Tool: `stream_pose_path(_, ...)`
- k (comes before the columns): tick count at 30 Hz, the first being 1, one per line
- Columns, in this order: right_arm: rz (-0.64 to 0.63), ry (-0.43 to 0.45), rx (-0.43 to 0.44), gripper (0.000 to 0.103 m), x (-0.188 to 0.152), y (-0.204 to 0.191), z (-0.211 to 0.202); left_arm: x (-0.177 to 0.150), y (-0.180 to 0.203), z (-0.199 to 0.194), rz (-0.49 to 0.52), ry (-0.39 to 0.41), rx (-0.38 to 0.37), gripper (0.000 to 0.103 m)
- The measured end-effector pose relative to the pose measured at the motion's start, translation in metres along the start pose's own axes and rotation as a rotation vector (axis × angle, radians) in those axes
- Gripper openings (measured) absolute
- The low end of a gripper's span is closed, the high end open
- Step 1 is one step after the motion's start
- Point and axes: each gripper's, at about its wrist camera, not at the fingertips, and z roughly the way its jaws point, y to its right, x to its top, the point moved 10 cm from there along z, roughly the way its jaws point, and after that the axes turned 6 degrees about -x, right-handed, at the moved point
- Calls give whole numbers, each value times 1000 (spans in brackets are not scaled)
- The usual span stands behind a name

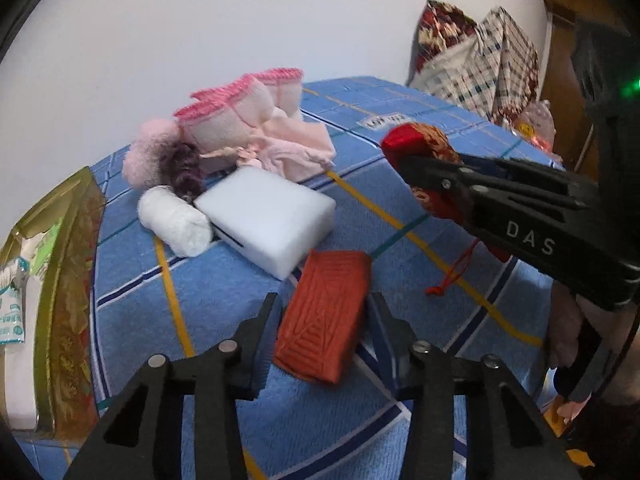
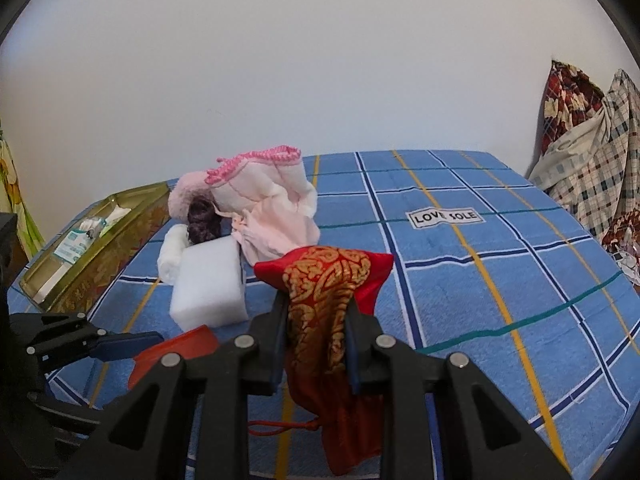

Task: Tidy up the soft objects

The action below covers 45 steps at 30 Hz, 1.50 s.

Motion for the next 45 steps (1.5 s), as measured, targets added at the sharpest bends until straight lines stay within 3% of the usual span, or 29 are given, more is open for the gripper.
stream_pose_path(9,-3,33,-8,24,2,2,-5,15,-12,-33,-20,204,52,44)
stream_pose_path(21,-12,85,-5,24,6,1,-13,23,-26,-67,-59,393,129,44)
stream_pose_path(31,-19,146,10,24,10,-2,-23,22,-47,-79,-124,442,190,44)
stream_pose_path(45,-4,219,-9,24,14,1,-34,16,-55,-95,-131,503,253,44)
